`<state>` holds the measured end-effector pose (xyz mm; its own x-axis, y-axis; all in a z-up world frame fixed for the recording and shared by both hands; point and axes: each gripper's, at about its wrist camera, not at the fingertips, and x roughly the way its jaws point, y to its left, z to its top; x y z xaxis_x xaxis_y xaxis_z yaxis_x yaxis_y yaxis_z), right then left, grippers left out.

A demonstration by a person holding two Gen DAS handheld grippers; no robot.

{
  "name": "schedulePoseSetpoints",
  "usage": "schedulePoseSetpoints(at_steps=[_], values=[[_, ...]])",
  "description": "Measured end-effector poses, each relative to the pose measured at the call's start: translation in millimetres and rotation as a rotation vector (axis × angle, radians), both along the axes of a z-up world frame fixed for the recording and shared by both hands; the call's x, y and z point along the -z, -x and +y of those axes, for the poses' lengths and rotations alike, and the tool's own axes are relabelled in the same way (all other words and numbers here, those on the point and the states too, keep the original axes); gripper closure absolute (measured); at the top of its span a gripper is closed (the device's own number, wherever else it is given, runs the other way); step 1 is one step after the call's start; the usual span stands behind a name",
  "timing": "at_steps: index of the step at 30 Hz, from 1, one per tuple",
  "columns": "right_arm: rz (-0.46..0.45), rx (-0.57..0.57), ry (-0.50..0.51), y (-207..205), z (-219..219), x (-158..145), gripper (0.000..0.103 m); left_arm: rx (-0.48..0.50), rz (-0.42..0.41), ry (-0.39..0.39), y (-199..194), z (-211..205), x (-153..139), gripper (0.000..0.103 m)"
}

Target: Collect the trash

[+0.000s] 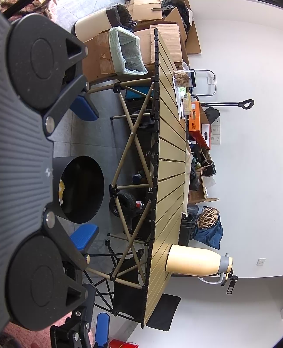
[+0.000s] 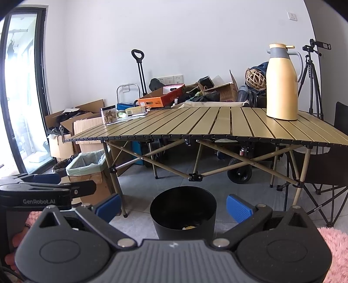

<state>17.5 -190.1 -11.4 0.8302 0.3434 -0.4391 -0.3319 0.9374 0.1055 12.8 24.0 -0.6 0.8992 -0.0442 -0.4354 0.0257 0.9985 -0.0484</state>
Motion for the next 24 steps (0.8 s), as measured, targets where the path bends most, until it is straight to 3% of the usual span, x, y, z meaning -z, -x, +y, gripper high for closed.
schedulePoseSetpoints(at_steps=[24], values=[[-0.002,-0.002,0.003,0.4,1.0,-0.4,0.0,0.015,-0.016,0.005,0.9,4.0,-2.5,0.0]])
